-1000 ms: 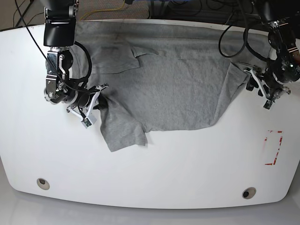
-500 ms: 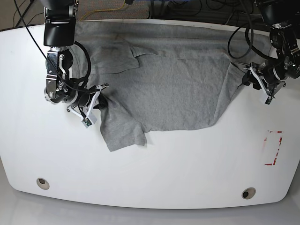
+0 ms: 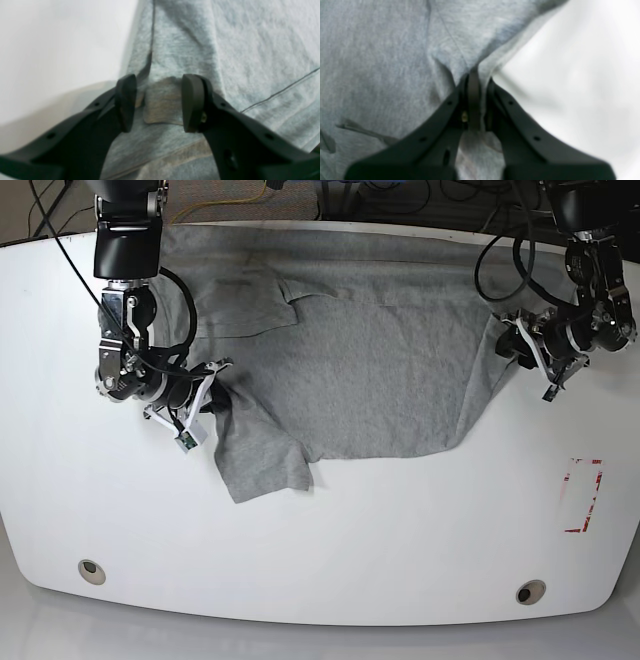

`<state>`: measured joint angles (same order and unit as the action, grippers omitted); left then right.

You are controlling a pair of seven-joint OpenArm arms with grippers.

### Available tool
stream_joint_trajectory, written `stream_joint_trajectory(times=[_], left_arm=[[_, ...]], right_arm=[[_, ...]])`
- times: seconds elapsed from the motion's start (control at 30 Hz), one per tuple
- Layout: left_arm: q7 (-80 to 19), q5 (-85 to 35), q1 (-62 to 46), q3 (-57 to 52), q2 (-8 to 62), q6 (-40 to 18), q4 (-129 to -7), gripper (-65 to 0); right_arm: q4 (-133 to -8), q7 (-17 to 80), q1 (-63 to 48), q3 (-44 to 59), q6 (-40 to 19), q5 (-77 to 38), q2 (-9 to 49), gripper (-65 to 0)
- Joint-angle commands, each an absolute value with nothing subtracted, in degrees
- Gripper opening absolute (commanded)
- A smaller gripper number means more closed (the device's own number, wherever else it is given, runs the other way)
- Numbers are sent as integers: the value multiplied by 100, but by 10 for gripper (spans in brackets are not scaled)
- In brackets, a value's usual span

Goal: Layout the t-shirt on the table in an organized manner, then fold the t-shirt properly
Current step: 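Hold the shirt hem with both grippers, adjusting the left grip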

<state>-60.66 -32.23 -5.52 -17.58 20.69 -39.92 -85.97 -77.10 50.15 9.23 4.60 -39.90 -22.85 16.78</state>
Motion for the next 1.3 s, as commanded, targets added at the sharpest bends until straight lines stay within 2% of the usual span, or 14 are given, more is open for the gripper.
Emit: stream_joint_trajectory(times=[0.0,0.47,1.27], left_arm=[[-6114,-3301,-479,-1780,2149,-4000,-8681,-379],[-6387,-3310,-479,-1771,2132,-4000,-9288,-381],[-6352,-3257,-435,-1771,2149,-4000,-9270,-378]], right_arm=[[-7802,4919,1051,497,-4000,-2378,1745,-648],[-7802,4919,1033,505,-4000,-2378,1745,-648],[-7802,4919,1024,505,-4000,-2378,1745,-648]])
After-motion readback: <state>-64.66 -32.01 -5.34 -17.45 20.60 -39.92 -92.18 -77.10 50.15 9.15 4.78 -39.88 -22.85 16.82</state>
